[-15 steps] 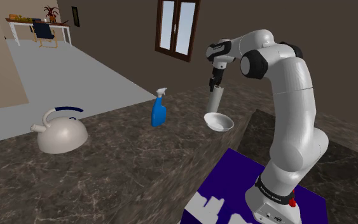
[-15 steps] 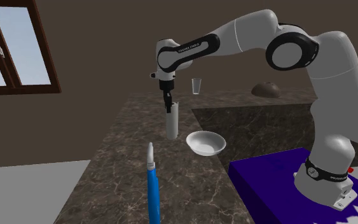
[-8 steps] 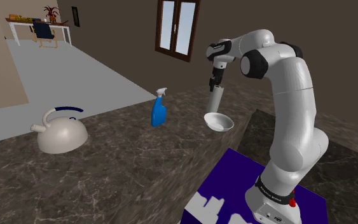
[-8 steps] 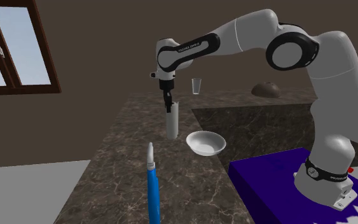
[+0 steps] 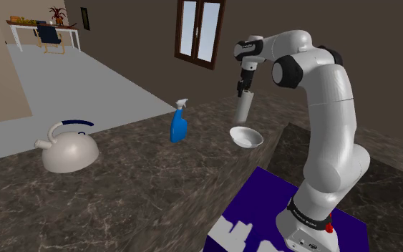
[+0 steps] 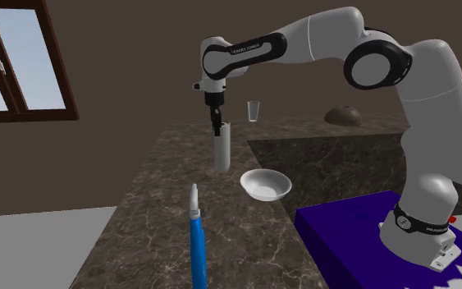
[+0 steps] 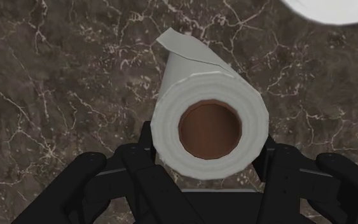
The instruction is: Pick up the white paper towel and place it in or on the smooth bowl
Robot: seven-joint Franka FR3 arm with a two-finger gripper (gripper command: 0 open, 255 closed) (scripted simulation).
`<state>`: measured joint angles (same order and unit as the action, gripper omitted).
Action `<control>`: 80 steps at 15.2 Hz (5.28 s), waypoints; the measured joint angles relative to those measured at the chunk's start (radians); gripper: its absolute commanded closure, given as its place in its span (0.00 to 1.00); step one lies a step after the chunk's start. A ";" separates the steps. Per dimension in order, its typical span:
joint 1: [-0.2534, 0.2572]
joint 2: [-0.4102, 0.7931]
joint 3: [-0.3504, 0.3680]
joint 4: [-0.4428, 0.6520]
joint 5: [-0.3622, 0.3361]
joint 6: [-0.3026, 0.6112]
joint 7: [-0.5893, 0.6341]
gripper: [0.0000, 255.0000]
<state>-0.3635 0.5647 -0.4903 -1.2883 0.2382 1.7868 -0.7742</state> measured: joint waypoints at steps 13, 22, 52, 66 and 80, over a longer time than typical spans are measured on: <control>-0.037 0.016 -0.002 0.207 0.002 -0.186 0.010 1.00; 0.060 -0.186 -0.028 0.014 -0.076 -0.185 0.045 1.00; 0.227 -0.823 0.048 -0.760 -0.372 0.015 0.307 1.00; 0.223 -0.800 0.033 -0.907 -0.373 0.184 0.307 1.00; 0.224 -0.820 0.042 -0.856 -0.377 0.115 0.311 0.00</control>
<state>-0.1398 -0.2557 -0.4488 -2.1447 -0.1383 1.9019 -0.4630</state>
